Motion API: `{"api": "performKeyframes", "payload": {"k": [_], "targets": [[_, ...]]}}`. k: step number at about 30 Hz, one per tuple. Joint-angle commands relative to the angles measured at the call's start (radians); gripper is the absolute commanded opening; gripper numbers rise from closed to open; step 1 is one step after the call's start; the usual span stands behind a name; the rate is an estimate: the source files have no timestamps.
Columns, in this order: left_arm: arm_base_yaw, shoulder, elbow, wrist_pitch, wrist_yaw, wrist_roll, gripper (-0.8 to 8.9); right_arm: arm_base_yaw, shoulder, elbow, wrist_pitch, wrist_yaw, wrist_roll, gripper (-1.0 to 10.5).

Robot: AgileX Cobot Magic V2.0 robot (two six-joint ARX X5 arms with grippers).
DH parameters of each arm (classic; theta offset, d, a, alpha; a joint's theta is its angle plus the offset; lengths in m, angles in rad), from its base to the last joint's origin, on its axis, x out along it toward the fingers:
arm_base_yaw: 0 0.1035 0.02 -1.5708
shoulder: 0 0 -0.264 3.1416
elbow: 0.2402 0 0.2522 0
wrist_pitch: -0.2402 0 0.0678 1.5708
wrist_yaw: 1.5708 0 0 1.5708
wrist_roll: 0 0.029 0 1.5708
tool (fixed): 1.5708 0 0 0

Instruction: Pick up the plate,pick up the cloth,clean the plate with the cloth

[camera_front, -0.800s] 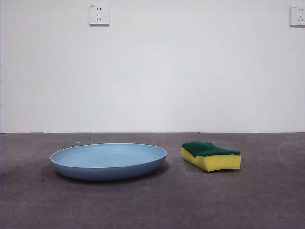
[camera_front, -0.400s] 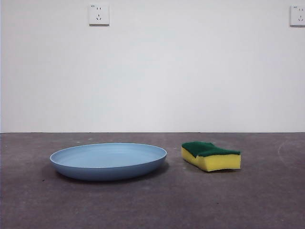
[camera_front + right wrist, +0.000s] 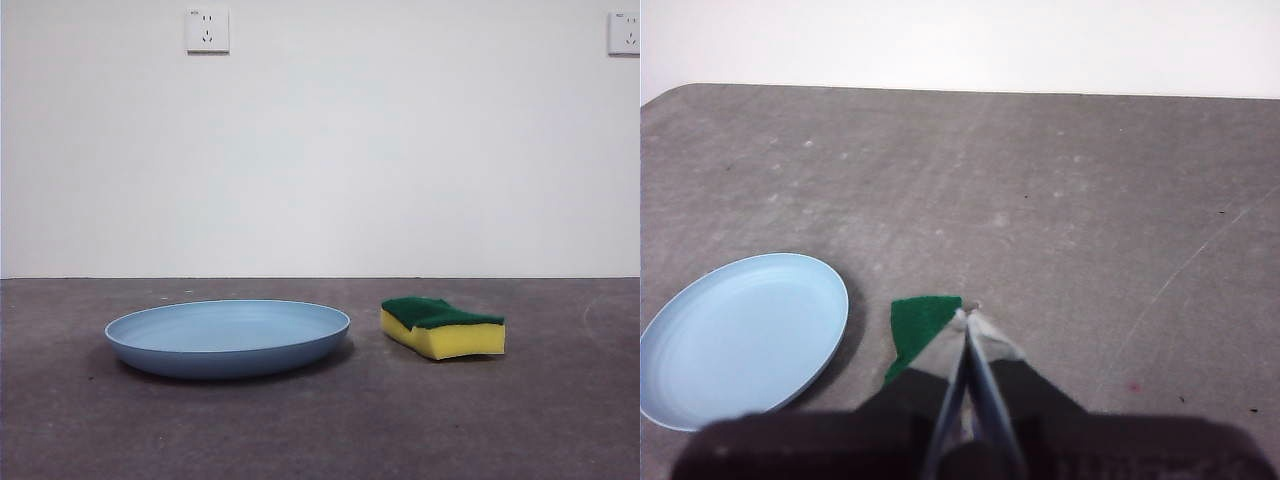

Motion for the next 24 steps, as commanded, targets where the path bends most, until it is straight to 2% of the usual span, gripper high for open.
{"api": "performKeyframes", "payload": {"k": [1,24], "targets": [[0.005,-0.011,-0.014,-0.015,-0.004,-0.005,-0.03,0.001,-0.002,-0.005,0.007,0.003,0.010,0.0],[0.004,-0.031,-0.014,-0.012,-0.011,-0.005,-0.03,0.001,-0.002,-0.005,0.007,0.003,0.009,0.0]]}}
